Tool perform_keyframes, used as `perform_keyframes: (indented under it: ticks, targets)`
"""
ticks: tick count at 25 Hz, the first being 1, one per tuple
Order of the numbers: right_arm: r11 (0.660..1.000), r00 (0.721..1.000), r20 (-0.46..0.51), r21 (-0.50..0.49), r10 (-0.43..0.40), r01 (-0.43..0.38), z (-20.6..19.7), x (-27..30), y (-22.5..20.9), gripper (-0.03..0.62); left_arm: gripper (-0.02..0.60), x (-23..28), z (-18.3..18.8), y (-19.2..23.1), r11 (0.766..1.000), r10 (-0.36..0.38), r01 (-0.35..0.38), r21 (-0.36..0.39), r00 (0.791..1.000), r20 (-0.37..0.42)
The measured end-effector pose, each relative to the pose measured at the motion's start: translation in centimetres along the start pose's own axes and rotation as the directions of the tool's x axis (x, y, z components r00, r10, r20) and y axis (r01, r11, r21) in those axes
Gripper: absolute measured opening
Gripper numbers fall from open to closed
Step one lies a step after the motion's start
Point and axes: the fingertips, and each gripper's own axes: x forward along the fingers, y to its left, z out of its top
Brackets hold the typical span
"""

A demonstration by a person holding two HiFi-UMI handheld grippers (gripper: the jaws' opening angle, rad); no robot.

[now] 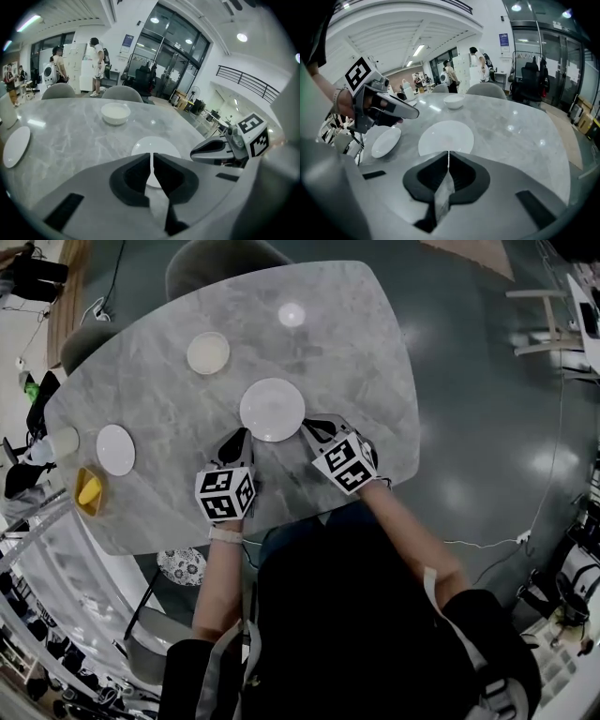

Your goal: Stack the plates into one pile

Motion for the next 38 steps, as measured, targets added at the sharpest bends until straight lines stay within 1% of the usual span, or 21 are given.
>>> perform_keyframes:
  ticks: [2, 5, 10, 15, 20, 25, 28, 30, 33, 35, 36, 38]
  targets:
    - [1.0, 1.0, -0.015, 0.023, -0.013, 0.013, -0.3, 0.8, 0.1, 0.018, 0.019, 0.5, -0.5, 0.9, 1.0, -0.006, 0.006, -0.005, 1.0, -0.029]
    - [0.999, 0.999, -0.03, 0.042, -0.031, 0.033, -0.6, 1.9, -0.1, 0.018, 0.059, 1.2, -1.0, 2.0, 1.0, -0.011, 0.011, -0.013, 0.998, -0.058]
    - [0.997, 0.996, -0.078, 0.053, -0.045, 0.049, -1.7, 3.2, -0.2, 0.018, 0.077, 2.4, -1.3, 2.8, 0.999, -0.032, 0.031, -0.01, 0.995, -0.089]
    - [0.995, 0.995, -0.074, 0.07, -0.062, 0.067, -2.0, 3.4, -0.5, 0.018, 0.114, 3.6, -1.7, 2.8, 0.999, -0.051, 0.05, -0.005, 0.991, -0.126]
    - [0.994, 0.995, -0.072, 0.079, -0.07, 0.075, -2.3, 3.5, -0.7, 0.018, 0.136, 4.3, -2.1, 2.4, 0.998, -0.068, 0.067, -0.013, 0.988, -0.139]
    - [0.995, 0.995, -0.074, 0.072, -0.07, 0.076, -2.5, 3.6, -0.7, 0.018, 0.151, 4.3, -2.4, 2.5, 0.998, -0.058, 0.056, -0.023, 0.988, -0.143]
    - [0.995, 0.994, -0.092, 0.068, -0.063, 0.069, -3.1, 3.9, -0.8, 0.018, 0.187, 4.6, -2.8, 2.2, 0.996, -0.077, 0.069, -0.055, 0.985, -0.153]
    - [0.996, 0.994, -0.09, 0.063, -0.062, 0.068, -3.1, 3.8, -0.9, 0.018, 0.186, 4.7, -3.0, 1.7, 0.994, -0.099, 0.09, -0.066, 0.983, -0.155]
    - [0.996, 0.994, -0.088, 0.059, -0.062, 0.067, -3.0, 3.7, -0.9, 0.018, 0.177, 4.5, -3.2, 1.2, 0.995, -0.093, 0.086, -0.052, 0.983, -0.155]
    - [0.996, 0.994, -0.089, 0.062, -0.06, 0.065, -3.0, 3.7, -0.9, 0.018, 0.127, 4.4, -3.2, 1.2, 0.997, -0.075, 0.07, -0.043, 0.986, -0.15]
    - [0.996, 0.994, -0.091, 0.062, -0.059, 0.065, -3.0, 3.7, -0.8, 0.018, 0.113, 4.3, -3.2, 1.3, 0.997, -0.068, 0.062, -0.039, 0.987, -0.149]
    - [0.997, 0.994, -0.098, 0.055, -0.057, 0.062, -3.1, 3.8, -0.7, 0.018, 0.11, 4.2, -3.3, 1.5, 0.998, -0.057, 0.051, -0.042, 0.987, -0.148]
